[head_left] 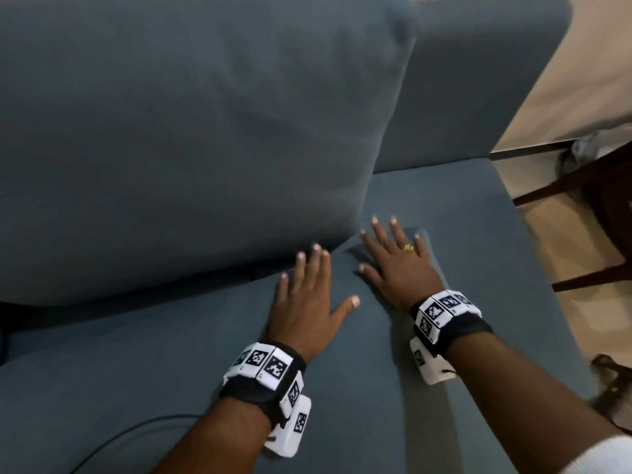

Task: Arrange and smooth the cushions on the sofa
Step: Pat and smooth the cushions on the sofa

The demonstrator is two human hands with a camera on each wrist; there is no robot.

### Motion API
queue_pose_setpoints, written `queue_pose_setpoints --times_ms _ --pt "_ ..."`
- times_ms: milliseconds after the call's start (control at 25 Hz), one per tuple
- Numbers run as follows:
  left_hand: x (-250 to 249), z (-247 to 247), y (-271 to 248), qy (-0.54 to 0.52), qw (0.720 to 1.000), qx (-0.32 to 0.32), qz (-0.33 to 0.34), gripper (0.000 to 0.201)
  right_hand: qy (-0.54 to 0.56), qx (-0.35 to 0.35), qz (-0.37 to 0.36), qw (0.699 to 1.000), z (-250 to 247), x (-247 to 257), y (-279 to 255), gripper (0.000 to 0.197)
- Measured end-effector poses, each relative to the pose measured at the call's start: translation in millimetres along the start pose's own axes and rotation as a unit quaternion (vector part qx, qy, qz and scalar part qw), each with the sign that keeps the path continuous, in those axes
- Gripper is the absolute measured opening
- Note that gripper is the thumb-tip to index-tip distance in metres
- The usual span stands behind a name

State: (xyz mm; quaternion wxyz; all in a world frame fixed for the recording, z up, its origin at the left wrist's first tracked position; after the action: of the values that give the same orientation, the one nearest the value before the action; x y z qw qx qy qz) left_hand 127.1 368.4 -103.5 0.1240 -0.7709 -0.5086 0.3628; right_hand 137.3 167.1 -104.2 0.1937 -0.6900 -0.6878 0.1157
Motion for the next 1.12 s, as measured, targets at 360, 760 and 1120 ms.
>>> queue_pose_setpoints --times_ms 360,760,1120 --pt "-52.6 24.9 28.5 0.085 0.993 0.071 0.046 0.094 0.115 0.096 0.068 0.986 13.8 -78.3 -4.9 0.074" --pt "-73.5 20.8 -1.8 0.024 0.991 -0.114 0.06 0.071 0.233 -0.141 0.12 0.955 10.6 -50.1 -68.0 0.066" --pt "-48.5 52.7 -63.2 0.095 0.989 -0.107 0.023 0.066 0.082 -0.043 -0.022 0.995 26.5 6.6 -98.4 0.077"
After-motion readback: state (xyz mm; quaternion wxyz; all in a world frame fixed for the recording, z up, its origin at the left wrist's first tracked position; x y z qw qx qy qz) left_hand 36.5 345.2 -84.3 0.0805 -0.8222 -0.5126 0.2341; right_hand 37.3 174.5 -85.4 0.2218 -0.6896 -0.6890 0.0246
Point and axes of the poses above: each hand's wrist, its own y-axis towards the middle knuckle, its own z-axis out of the palm, x = y × z, the point moved 3 cm from there along y, towards the middle knuckle, and after that the axes turned 3 degrees about -y, right-handed, at the moved point
